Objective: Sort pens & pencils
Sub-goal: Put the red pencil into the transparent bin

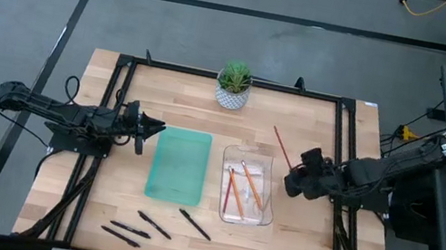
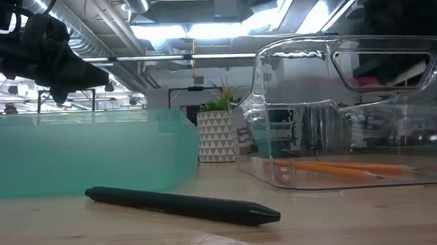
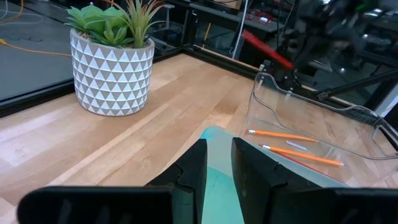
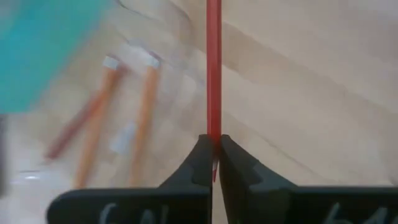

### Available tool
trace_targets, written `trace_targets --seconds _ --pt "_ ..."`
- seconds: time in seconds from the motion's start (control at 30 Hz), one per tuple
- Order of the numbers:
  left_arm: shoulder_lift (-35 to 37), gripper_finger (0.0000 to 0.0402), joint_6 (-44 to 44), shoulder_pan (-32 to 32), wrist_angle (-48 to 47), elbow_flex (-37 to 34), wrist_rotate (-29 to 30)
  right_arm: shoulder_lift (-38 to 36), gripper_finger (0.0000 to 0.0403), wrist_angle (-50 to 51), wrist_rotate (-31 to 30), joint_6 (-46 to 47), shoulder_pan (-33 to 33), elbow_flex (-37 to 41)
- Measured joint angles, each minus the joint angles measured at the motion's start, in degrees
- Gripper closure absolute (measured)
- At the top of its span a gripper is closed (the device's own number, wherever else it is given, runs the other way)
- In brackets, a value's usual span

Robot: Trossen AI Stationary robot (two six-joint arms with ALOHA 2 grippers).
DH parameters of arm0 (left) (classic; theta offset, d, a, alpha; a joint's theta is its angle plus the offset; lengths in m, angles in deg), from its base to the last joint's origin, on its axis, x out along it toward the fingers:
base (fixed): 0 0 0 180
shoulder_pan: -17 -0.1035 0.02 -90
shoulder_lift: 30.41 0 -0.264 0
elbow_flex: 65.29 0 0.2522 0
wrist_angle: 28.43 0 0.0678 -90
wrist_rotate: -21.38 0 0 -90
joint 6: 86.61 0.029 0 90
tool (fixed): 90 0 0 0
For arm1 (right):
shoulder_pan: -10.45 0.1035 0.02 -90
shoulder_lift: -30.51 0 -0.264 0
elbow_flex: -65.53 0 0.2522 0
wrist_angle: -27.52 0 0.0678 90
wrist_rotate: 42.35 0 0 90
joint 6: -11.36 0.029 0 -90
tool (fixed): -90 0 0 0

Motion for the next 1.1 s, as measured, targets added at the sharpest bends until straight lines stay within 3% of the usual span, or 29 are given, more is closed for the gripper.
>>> trace_targets --seconds 0.17,0.4,0.87,1.1 --pt "0.00 0.0333 0.00 0.01 -0.02 0.00 0.00 -0.13 0.0392 -4.60 -2.33 -9.56 0.00 -5.03" --pt "0.00 0.0333 -0.02 0.01 -0.39 0.00 0.00 -0.17 0.0392 -11.98 -1.05 -20.39 0.00 -8.17" --pt "0.01 0.0333 -0.02 -0.01 -0.50 0.00 0.00 -0.17 0.0393 -13.27 1.15 -20.73 0.00 -8.01" --pt "0.01 0.0333 -0.02 0.01 -1.00 0.00 0.00 0.75 0.0393 -16.96 7.71 -20.41 0.02 -7.98"
